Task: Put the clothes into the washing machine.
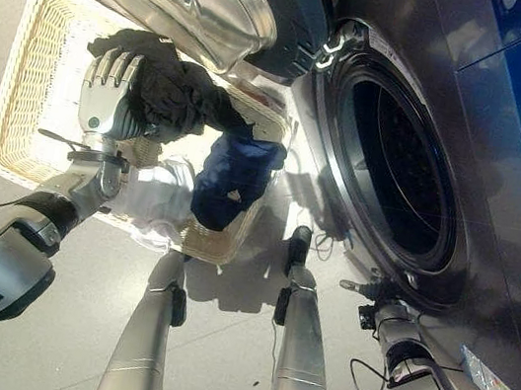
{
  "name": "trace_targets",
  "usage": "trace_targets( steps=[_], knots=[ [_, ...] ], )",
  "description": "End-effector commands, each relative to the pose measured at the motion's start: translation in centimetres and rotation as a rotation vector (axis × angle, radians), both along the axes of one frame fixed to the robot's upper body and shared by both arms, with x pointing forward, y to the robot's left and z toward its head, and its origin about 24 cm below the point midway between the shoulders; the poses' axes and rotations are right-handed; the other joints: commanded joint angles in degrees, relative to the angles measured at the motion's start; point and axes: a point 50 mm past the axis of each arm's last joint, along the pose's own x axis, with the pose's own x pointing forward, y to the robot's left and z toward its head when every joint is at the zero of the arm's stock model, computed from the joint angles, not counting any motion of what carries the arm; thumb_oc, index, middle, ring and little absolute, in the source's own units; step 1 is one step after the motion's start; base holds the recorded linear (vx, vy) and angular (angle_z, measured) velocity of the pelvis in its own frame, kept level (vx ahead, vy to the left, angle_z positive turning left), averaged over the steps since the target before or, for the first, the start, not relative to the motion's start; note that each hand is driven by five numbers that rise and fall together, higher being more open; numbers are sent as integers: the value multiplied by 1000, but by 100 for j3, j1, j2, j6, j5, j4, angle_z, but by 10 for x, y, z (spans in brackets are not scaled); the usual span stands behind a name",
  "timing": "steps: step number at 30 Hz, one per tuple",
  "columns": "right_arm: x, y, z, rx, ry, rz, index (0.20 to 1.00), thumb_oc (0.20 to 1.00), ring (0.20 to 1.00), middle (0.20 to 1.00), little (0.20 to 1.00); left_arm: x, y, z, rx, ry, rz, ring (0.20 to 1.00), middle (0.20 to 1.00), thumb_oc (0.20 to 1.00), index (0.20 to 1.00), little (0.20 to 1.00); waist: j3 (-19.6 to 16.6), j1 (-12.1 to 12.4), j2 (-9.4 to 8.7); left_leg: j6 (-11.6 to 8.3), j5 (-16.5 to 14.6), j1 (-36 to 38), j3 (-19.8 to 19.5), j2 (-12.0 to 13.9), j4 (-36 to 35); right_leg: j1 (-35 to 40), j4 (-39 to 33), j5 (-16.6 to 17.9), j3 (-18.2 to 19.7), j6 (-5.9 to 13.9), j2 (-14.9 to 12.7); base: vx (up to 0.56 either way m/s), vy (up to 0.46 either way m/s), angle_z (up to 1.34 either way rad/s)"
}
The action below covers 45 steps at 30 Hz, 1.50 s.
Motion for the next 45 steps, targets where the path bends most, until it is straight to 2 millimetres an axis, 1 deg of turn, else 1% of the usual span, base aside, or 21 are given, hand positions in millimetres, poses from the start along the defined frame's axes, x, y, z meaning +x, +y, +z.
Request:
trace_targets(
  steps=[1,6,10,11,12,13,14,23,27,30,34,35,37,38,39,40,41,44,45],
  knots=[
    [-4,-14,3,-37,-4,-28,1000,1000,1000,1000,1000,0,17,18,-2,37,53,1000,1000,1000,1000,1000,-93,116,-275,364,-601,-215,-155,-380,805,229,-976,873,80,76,358,0,0,0],
    [0,-16,10,-47,-13,-23,1000,1000,1000,1000,1000,4,14,10,-15,143,36,1000,1000,1000,1000,1000,-93,101,-266,373,-601,-225,-144,-383,805,219,-999,886,84,82,363,0,0,0],
    [1,-18,13,-55,-17,-21,1000,1000,1000,1000,1000,5,17,13,-26,166,50,1000,1000,1000,1000,1000,-93,89,-264,360,-583,-240,-126,-362,796,205,-1003,879,88,77,364,-1,8,-1],
    [1,-19,13,-58,-20,-22,1000,1000,1000,1000,1000,5,18,12,-25,192,54,922,922,922,922,922,-93,81,-264,355,-571,-252,-119,-358,778,192,-1021,887,92,80,365,0,0,0],
    [1,-19,14,-58,-21,-22,1000,1000,1000,1000,1000,6,18,12,-25,195,54,815,815,815,815,815,-93,81,-264,355,-570,-253,-119,-357,777,192,-1022,887,92,80,365,0,0,0],
    [2,-20,15,-59,-25,-24,1000,1000,1000,1000,1000,6,18,13,-23,209,57,482,482,482,482,482,-93,78,-261,351,-564,-271,-121,-360,770,176,-1035,894,98,79,366,0,0,0],
    [2,-20,16,-60,-28,-24,1000,1000,1000,1000,1000,7,18,12,-27,221,59,200,200,200,200,200,-93,71,-259,354,-562,-272,-119,-367,759,169,-1042,899,104,80,372,0,0,0],
    [5,-21,22,-50,-58,-26,1000,1000,1000,1000,1000,8,20,16,-58,259,85,200,200,200,200,200,-93,41,-264,361,-542,-292,-101,-374,716,129,-1077,929,98,83,376,0,0,0],
    [7,-21,25,-43,-81,-31,1000,1000,1000,1000,1000,8,21,14,-69,261,86,200,200,200,200,200,-93,45,-255,360,-529,-265,-91,-382,692,149,-1089,932,91,83,372,0,0,0],
    [9,-20,30,-14,-124,-36,1000,1000,1000,1000,1000,8,21,13,-84,254,80,200,200,200,200,200,-93,53,-253,351,-513,-253,-91,-376,671,159,-1095,939,83,87,368,0,0,0],
    [16,-16,42,81,-234,-32,1000,1000,1000,1000,1000,7,19,17,-159,191,32,200,200,200,200,200,-93,50,-240,349,-501,-246,-95,-385,642,141,-1096,950,99,84,376,0,0,0],
    [19,-12,48,133,-297,-27,1000,1000,1000,1000,1000,5,17,20,-225,136,-11,200,200,200,200,200,-93,56,-231,347,-505,-232,-98,-395,629,143,-1097,947,103,86,379,0,0,0],
    [21,-8,54,177,-364,-14,1000,1000,1000,1000,1000,4,15,23,-280,83,-59,200,200,200,200,200,-93,65,-225,344,-512,-222,-98,-398,620,152,-1098,932,101,89,376,0,0,0],
    [25,1,64,261,-462,9,1000,1000,1000,1000,1000,1,9,28,-354,12,-155,200,200,200,200,200,-93,89,-212,332,-526,-209,-111,-411,618,161,-1093,919,84,97,363,-7,-37,0],
    [26,7,70,310,-512,26,1000,1000,1000,1000,1000,-1,4,29,-385,-21,-212,200,200,200,200,200,-93,101,-204,325,-536,-196,-114,-423,612,169,-1095,909,72,99,358,-6,-35,0],
    [26,9,72,325,-529,30,1000,1000,1000,1000,1000,-2,3,29,-395,-27,-230,200,200,200,200,200,-93,104,-201,322,-541,-190,-116,-428,610,174,-1096,903,69,101,355,0,0,0],
    [27,14,76,367,-572,46,1000,1000,1000,1000,1000,-4,-3,28,-417,-52,-286,200,200,200,200,200,-93,118,-191,317,-544,-178,-121,-438,599,183,-1099,894,58,101,350,0,0,0],
    [25,41,93,534,-705,143,1000,1000,1000,1000,1000,-16,-26,19,-472,-116,-470,200,200,200,200,200,-93,189,-160,303,-544,-179,-153,-487,555,178,-1103,876,12,106,328,0,0,0],
    [24,42,94,551,-718,156,1000,1000,1000,1000,1000,-18,-28,19,-473,-128,-494,200,200,200,200,200,-93,194,-157,302,-543,-179,-153,-490,550,177,-1101,873,9,107,327,0,0,0]
  ],
)
